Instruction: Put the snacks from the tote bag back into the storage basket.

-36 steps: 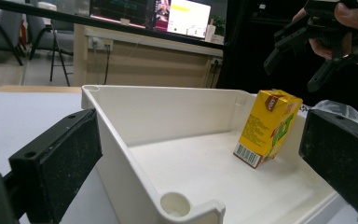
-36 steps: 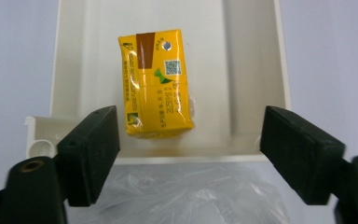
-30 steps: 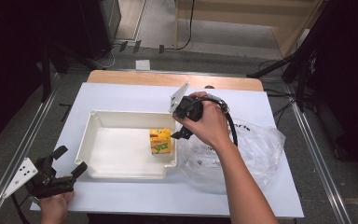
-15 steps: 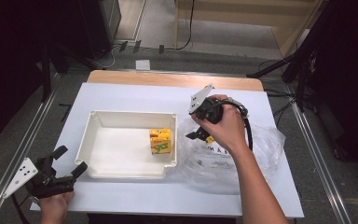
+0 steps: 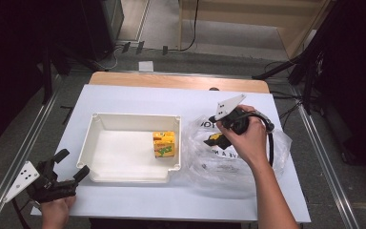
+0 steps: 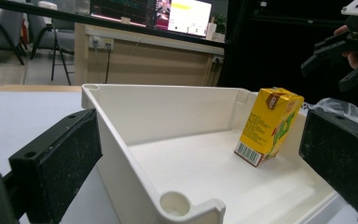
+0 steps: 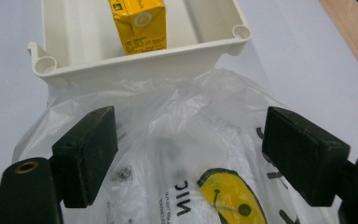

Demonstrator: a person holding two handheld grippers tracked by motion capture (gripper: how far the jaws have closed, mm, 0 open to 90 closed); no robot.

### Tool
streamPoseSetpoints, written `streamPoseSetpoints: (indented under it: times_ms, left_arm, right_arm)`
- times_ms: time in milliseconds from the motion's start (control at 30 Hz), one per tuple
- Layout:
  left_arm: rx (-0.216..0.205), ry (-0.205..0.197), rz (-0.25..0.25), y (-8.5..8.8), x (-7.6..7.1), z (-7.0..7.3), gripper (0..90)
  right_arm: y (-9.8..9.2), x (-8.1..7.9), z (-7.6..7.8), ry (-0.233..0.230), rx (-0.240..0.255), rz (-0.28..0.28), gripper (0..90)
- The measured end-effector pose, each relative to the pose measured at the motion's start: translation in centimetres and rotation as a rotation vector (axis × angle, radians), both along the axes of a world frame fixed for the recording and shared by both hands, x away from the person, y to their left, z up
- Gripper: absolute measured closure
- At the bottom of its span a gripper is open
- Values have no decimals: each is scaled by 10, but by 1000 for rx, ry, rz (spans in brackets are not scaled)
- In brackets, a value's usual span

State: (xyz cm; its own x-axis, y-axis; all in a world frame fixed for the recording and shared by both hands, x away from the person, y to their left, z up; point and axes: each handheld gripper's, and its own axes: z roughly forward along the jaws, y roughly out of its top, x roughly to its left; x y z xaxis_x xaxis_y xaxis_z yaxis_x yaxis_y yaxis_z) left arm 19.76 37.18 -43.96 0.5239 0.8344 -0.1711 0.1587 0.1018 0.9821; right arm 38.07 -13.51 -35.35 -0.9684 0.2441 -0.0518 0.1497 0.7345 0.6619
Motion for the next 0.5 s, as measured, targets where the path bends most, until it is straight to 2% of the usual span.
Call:
streamPoseSetpoints:
  times_ms: [500]
  left_arm:
    - [17,2,0,-2,0,0,0]
  right_arm:
    - [-45,-21,-20,-24,147,-91,192]
